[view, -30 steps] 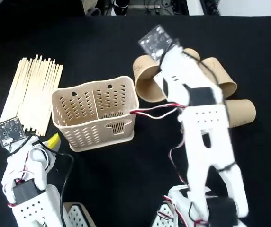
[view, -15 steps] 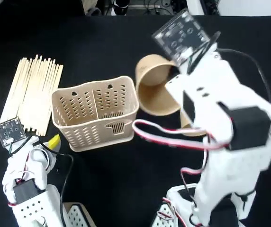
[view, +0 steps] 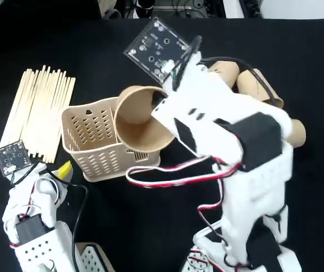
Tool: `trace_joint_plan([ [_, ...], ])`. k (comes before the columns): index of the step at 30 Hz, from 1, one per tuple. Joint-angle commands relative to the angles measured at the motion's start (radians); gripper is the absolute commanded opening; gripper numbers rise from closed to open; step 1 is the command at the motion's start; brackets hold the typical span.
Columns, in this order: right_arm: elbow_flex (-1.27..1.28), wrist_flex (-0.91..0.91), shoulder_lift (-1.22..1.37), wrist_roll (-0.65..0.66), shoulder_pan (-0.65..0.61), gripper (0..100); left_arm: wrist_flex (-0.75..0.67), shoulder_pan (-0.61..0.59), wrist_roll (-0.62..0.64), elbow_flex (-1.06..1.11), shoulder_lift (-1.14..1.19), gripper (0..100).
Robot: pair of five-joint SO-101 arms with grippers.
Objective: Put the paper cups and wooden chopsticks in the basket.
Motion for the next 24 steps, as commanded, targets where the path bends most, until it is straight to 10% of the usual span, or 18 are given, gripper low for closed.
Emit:
trace_joint_plan([
  [1, -0.002, 0.028, 0.068, -0.011, -0.012, 1.1, -0.014, 0.004, -0.008, -0.005, -0.008, 36],
  [15, -0.012, -0.051, 0.348, -0.003, -0.012, 1.8, -0.015, 0.005, -0.008, -0.013, -0.008, 24],
  [24, -0.013, -0.038, 0.349, 0.075, -0.04, 35.7, -0.015, 0.074, -0.138, -0.004, -0.009, 4],
])
